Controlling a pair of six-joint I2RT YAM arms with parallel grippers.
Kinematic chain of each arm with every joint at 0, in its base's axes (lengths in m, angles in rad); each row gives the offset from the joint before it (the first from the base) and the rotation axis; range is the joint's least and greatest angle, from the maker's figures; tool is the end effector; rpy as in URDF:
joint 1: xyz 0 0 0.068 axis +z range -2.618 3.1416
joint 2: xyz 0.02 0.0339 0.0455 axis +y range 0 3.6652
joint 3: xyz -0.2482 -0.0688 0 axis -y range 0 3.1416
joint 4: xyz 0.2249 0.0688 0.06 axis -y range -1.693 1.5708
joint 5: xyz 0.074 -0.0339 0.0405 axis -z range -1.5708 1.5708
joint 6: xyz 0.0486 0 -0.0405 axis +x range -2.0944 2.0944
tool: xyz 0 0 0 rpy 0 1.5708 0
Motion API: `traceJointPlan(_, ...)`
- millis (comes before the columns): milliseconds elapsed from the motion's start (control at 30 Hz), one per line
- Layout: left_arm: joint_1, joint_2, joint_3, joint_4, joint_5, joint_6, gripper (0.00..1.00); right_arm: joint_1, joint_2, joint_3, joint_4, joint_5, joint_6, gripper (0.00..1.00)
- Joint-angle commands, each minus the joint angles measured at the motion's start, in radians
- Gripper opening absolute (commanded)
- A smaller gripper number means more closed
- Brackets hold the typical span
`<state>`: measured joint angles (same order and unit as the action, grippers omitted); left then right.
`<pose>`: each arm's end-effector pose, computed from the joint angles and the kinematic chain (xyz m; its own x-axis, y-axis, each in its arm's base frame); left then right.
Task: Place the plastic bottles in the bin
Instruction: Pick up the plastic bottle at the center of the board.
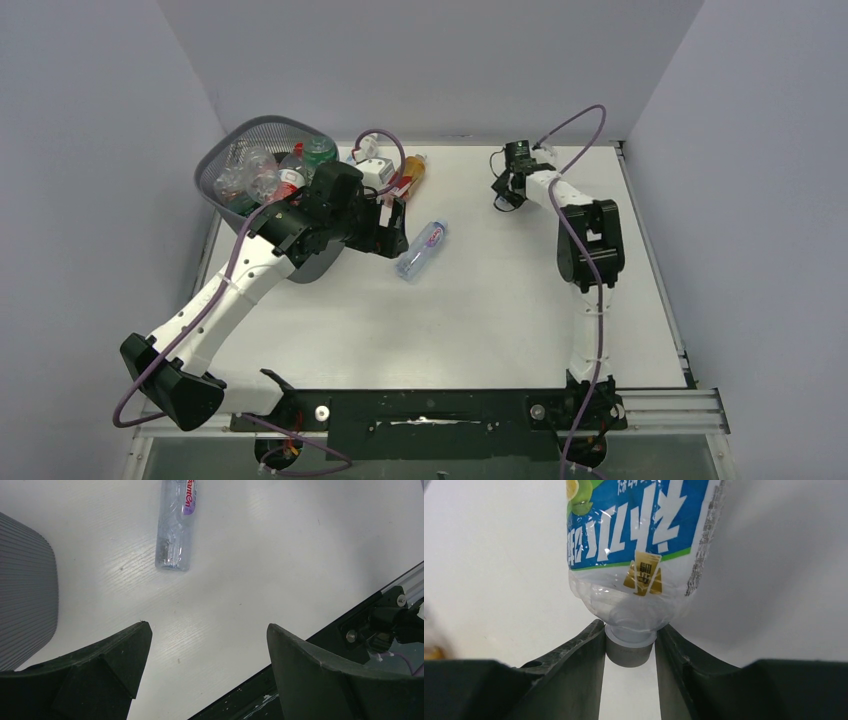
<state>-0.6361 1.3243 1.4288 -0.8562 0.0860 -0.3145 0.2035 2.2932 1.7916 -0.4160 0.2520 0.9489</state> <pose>0.2117 -0.1615 0.3537 -0.7211 0.1494 -0.6766 0.4409 0.8522 -0.2818 0.4762 0.0859 0.1480 -0.4916 0.7023 -0.5150 0.6046 0.7008 0.3786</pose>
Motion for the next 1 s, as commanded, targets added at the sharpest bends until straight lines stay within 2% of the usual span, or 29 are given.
traceJointPlan(0,-0.003,-0.011,0.019,0.055,0.002,-0.014,0.88,0.026,-0.191,-0.103,0.008,0.013,-0.101,0.20)
traceJointPlan(267,0.002,-0.027,0.034,0.096,0.039,-0.050,0.90,0.068,-0.494,-0.326,0.040,-0.103,-0.275,0.20)
traceJointPlan(467,0.015,-0.050,0.002,0.179,0.106,-0.139,0.90,0.117,-0.714,-0.481,0.039,-0.221,-0.366,0.19)
traceJointPlan(767,0.020,-0.164,-0.129,0.464,0.177,-0.362,0.90,0.154,-1.017,-0.641,0.096,-0.577,-0.439,0.22)
traceJointPlan(967,0.015,-0.177,-0.205,0.590,0.208,-0.464,0.90,0.210,-1.121,-0.671,0.102,-0.696,-0.428,0.22)
